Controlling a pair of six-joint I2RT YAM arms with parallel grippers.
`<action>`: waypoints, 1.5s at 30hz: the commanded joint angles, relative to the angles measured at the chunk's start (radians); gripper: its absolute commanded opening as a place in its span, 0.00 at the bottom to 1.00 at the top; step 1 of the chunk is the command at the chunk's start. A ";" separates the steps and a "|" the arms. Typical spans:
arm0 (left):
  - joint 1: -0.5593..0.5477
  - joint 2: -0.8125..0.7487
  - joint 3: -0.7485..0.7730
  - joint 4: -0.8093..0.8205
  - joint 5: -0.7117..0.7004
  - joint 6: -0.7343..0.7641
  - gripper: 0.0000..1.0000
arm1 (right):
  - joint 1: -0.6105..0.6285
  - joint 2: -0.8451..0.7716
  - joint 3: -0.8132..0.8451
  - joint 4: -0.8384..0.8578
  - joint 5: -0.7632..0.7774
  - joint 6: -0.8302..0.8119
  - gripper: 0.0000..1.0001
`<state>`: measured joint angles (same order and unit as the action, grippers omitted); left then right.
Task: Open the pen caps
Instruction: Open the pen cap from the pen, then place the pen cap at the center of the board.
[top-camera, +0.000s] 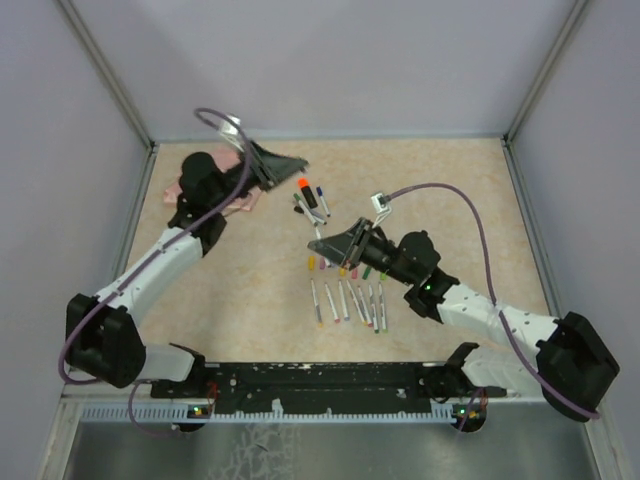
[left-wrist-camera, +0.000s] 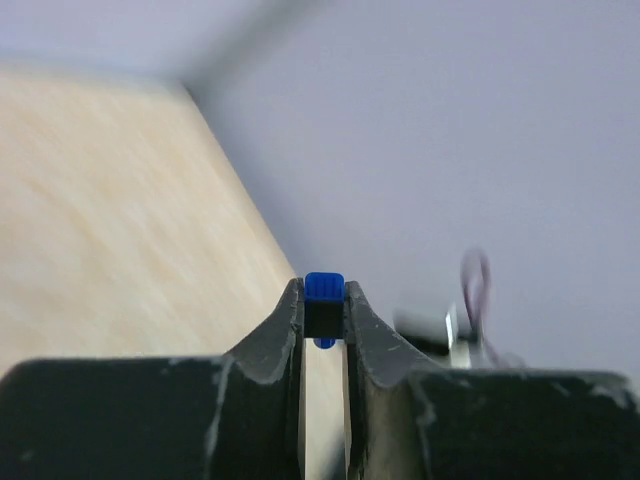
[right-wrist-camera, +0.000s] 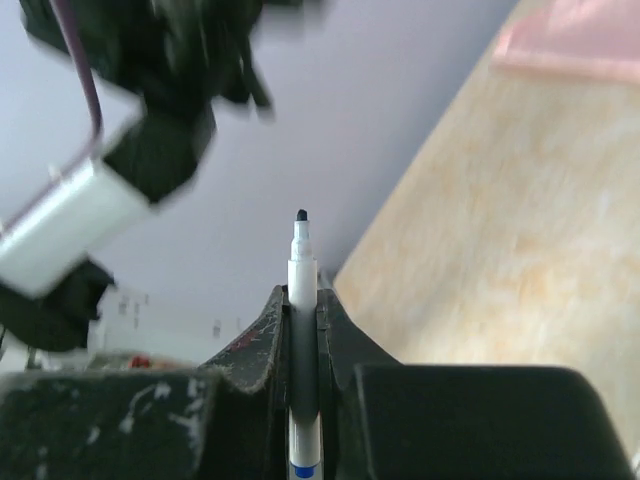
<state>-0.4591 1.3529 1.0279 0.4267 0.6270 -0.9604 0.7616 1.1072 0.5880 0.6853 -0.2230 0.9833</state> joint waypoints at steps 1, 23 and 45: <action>0.172 -0.023 0.085 0.232 -0.501 0.053 0.00 | 0.045 -0.010 -0.041 -0.045 -0.221 0.015 0.00; 0.186 -0.125 -0.134 -0.132 -0.083 0.229 0.00 | 0.050 -0.054 -0.019 -0.217 -0.180 -0.136 0.00; -0.033 0.057 -0.252 -0.640 -0.473 0.296 0.03 | 0.050 -0.021 -0.020 -0.300 -0.144 -0.145 0.00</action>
<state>-0.4782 1.3403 0.7269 -0.1593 0.2539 -0.6983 0.8097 1.1065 0.5327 0.3702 -0.3904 0.8474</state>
